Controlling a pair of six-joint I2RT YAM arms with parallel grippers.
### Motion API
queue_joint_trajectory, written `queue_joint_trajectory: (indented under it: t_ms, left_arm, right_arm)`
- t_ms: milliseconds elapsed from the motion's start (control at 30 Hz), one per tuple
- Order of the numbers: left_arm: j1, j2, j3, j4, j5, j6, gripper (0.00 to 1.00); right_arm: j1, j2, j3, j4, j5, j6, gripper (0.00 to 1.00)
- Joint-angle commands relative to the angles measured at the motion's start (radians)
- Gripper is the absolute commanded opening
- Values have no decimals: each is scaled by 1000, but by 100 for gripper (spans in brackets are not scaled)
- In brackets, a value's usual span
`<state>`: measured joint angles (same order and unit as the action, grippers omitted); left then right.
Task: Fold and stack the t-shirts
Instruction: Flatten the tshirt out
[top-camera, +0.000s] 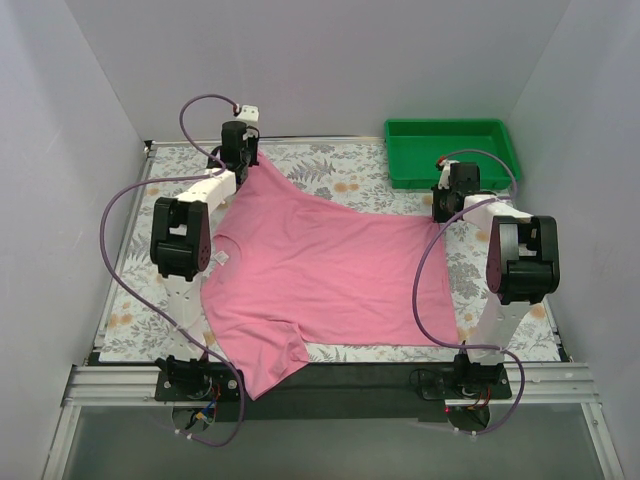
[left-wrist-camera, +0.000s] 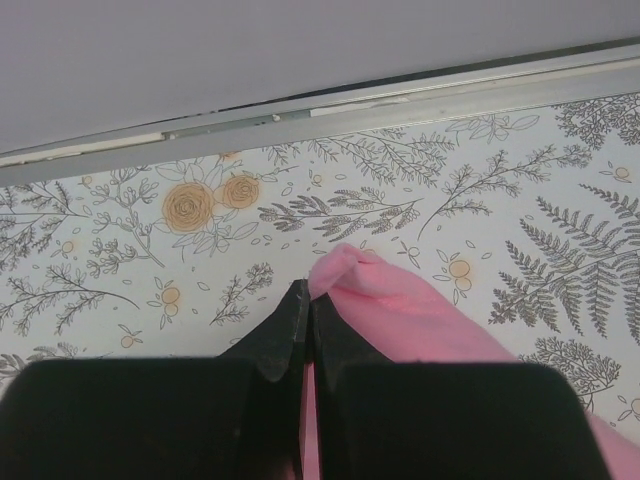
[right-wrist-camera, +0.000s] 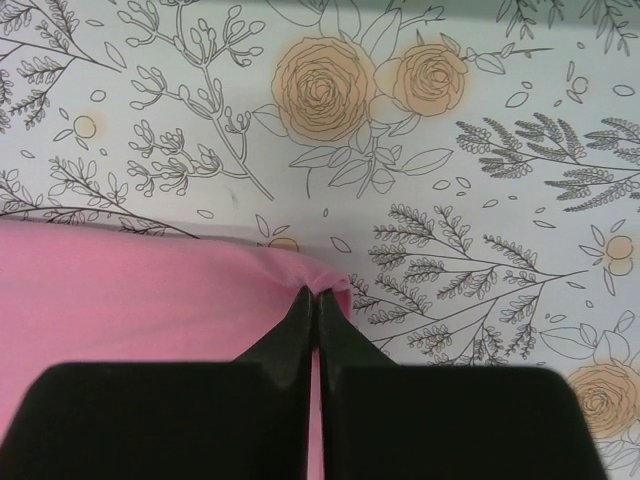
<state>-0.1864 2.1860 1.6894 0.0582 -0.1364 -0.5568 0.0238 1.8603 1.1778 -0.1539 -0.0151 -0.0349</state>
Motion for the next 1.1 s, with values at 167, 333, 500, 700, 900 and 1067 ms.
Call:
queue_joint_trajectory:
  t_ms: [167, 333, 500, 700, 900, 1067]
  left_arm:
    - [8, 70, 69, 40, 53, 0, 1]
    - [8, 104, 78, -9, 58, -35, 1]
    - [11, 126, 69, -54, 9, -52, 0]
    - [11, 80, 59, -100, 56, -74, 0]
    - [11, -55, 87, -116, 58, -91, 0]
    - [24, -224, 96, -145, 24, -106, 0]
  right_arm:
    - [-10, 27, 54, 45, 78, -22, 3]
    - [-9, 31, 51, 45, 73, -17, 5]
    - [-10, 28, 49, 47, 61, -7, 5]
    - [-10, -6, 40, 47, 23, 3, 1]
    - [-9, -82, 55, 47, -60, 27, 1]
    - [-9, -239, 55, 45, -92, 29, 1]
